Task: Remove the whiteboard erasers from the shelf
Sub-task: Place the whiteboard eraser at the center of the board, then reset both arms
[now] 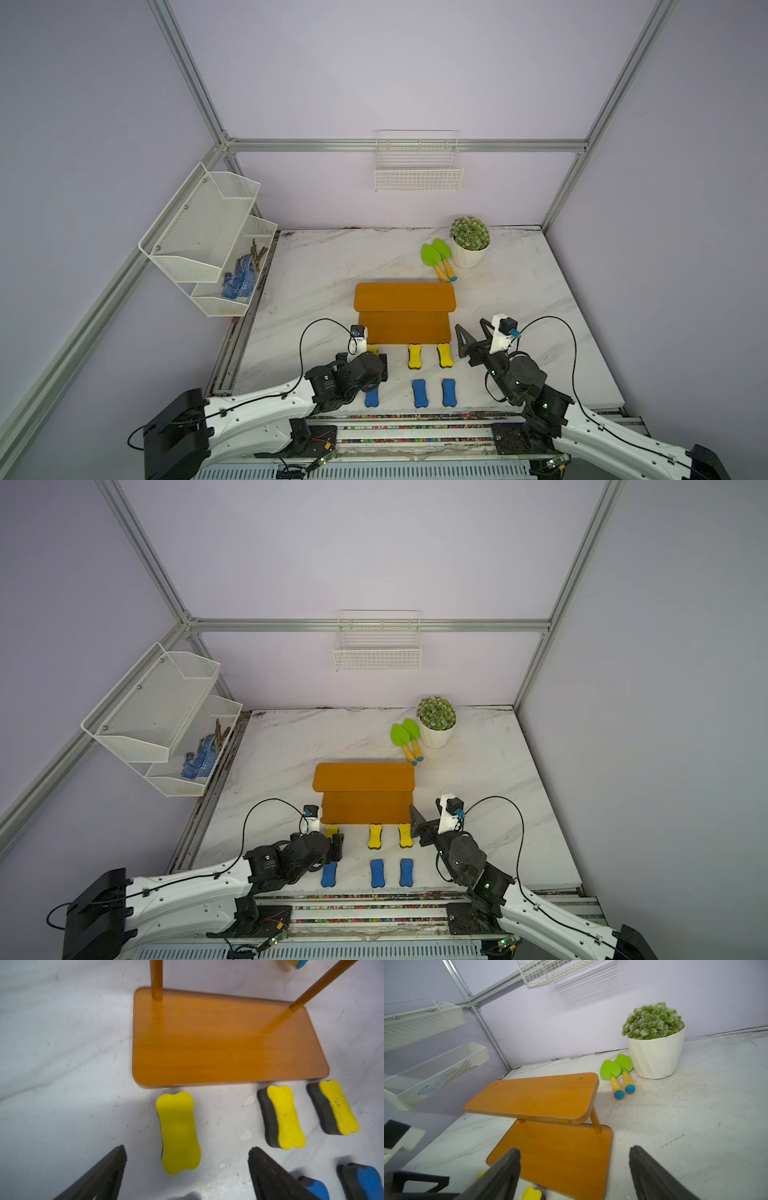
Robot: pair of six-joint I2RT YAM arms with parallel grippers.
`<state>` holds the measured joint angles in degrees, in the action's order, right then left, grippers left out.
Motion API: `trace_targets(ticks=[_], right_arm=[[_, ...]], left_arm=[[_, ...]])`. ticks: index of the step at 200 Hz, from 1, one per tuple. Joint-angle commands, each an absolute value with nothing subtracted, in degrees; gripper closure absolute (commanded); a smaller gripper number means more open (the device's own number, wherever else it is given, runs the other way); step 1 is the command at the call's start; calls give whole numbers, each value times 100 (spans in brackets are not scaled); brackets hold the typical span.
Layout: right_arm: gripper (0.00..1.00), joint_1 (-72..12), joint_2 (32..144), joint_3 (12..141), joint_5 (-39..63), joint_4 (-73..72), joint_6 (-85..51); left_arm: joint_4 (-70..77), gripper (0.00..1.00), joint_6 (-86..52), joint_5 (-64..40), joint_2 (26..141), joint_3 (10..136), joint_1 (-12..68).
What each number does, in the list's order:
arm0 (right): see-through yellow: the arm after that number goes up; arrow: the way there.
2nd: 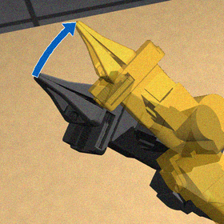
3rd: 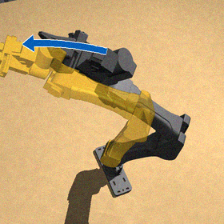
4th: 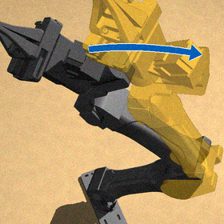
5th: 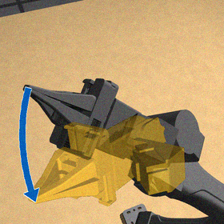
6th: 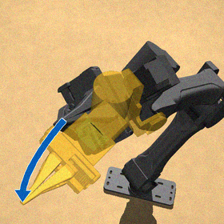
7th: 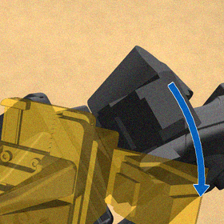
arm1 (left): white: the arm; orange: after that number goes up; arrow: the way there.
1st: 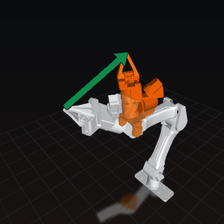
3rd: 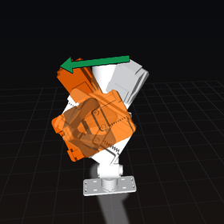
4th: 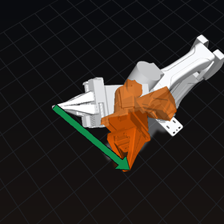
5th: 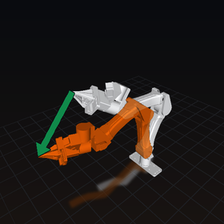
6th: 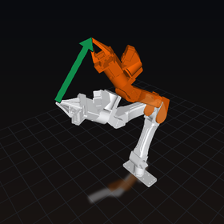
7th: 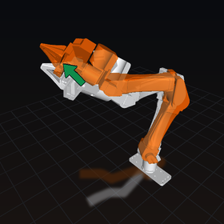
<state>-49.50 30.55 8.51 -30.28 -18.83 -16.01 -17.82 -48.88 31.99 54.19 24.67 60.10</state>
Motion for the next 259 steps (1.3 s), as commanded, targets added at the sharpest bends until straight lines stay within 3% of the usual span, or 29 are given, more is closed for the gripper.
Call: trace_targets(ticks=[1, 27, 47, 55, 67, 84, 97, 114, 161, 189, 213, 240, 259], right_arm=[[1, -4929, 2978, 1362, -3791, -1711, -604], [1, -4842, 3535, 1146, -4488, -3336, 1094], [1, -3975, 4591, 1308, -4406, -3851, 1431], [1, -3610, 4976, 1359, -4282, -3994, 1175], [1, -3014, 5427, 1312, -3931, -4350, 903], [1, -2294, 6116, 945, -3270, -5355, 467], [1, -2002, 6700, 742, -3201, -6186, 422], [1, -1765, 7472, 668, -3141, -7183, 507], [1, -1107, 9542, 865, -2612, -9163, 313], [0, -664, 8886, 1822, -1815, -6210, -157], [0, -395, 8960, 1738, -1363, -6469, -310], [0, -407, 9054, 1670, -1369, -6747, -265], [0, -404, 9029, 1636, -1372, -6798, -268]], left_arm=[[-1751, 0, -3886, 4078, 4543, 2639, 6031], [-854, 0, -3041, 5824, 3670, 2109, 6029], [1970, 0, 341, 6219, 3029, 1175, 5813], [2100, 0, 958, 5886, 2811, 1118, 5380], [1172, 0, 452, 5047, 2701, 1379, 4016], [1007, 0, 261, 3294, 2875, 1408, 2268], [1409, 0, 234, 1758, 3798, 1378, 1012], [2227, 0, -140, 1411, 5380, 1463, 300], [3173, 0, 117, 1162, 7687, 2499, 8], [3098, 0, -180, 1036, 8425, 3029, -289], [3029, 0, -196, 968, 8387, 3039, -338], [4151, 0, -460, 1027, 7940, 2304, -318], [5523, 0, -324, 1199, 8831, 1981, -248]])
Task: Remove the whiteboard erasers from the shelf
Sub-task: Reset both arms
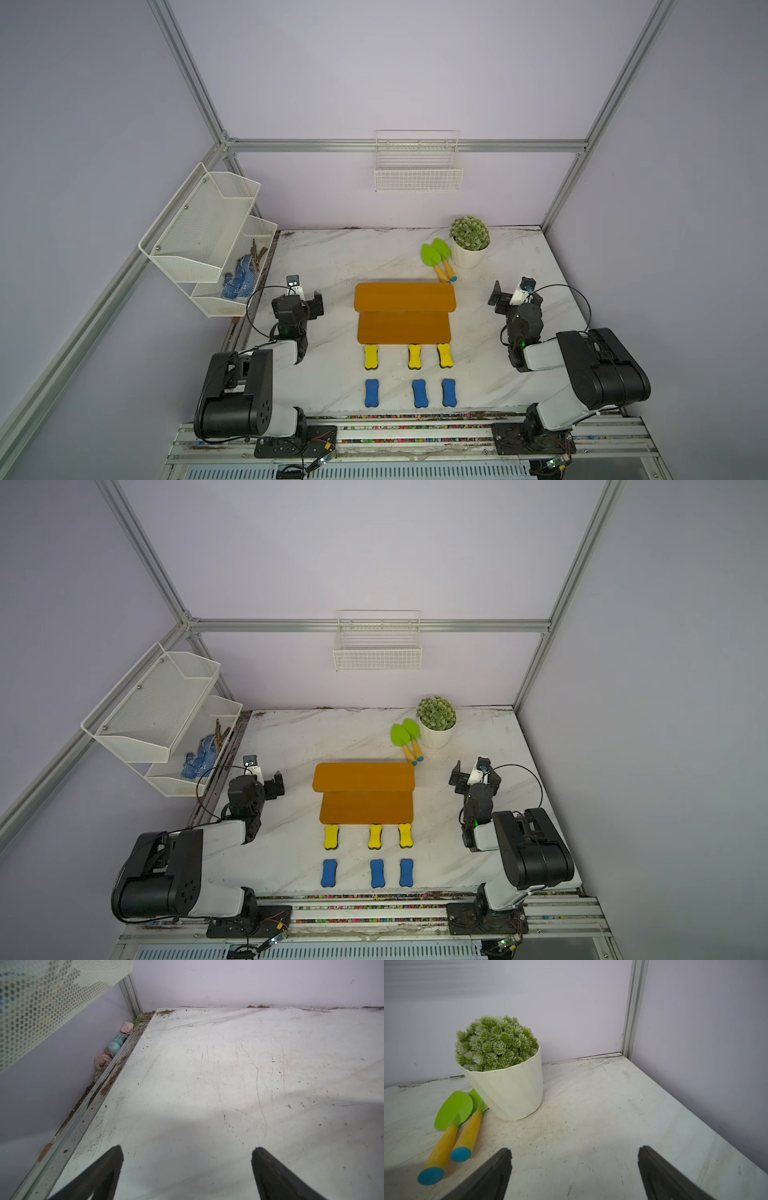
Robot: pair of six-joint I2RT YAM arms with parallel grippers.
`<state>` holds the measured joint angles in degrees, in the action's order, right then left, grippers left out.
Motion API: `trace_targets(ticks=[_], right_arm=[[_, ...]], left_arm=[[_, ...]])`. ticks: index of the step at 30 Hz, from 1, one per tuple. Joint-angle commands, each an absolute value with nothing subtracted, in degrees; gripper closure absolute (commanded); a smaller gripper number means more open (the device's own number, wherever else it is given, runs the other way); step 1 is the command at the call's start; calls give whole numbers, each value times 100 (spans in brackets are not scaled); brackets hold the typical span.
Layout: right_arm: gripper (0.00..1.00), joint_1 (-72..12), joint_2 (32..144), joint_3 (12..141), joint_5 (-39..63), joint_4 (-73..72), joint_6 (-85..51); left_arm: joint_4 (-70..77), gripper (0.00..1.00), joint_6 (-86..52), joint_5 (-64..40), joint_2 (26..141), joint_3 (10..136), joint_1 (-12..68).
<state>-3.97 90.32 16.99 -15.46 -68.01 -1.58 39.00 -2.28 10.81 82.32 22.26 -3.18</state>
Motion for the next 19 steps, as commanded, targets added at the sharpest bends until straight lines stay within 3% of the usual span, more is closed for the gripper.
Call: trace_targets(ticks=[1, 19], right_arm=[[0, -404, 9028, 1635, -1371, -6796, -266], [0, -420, 8994, 1630, -1052, -6753, -108]], left_arm=[[5504, 0, -320, 1197, 8849, 2001, -238], [5284, 0, -334, 1354, 8930, 2173, -150]])
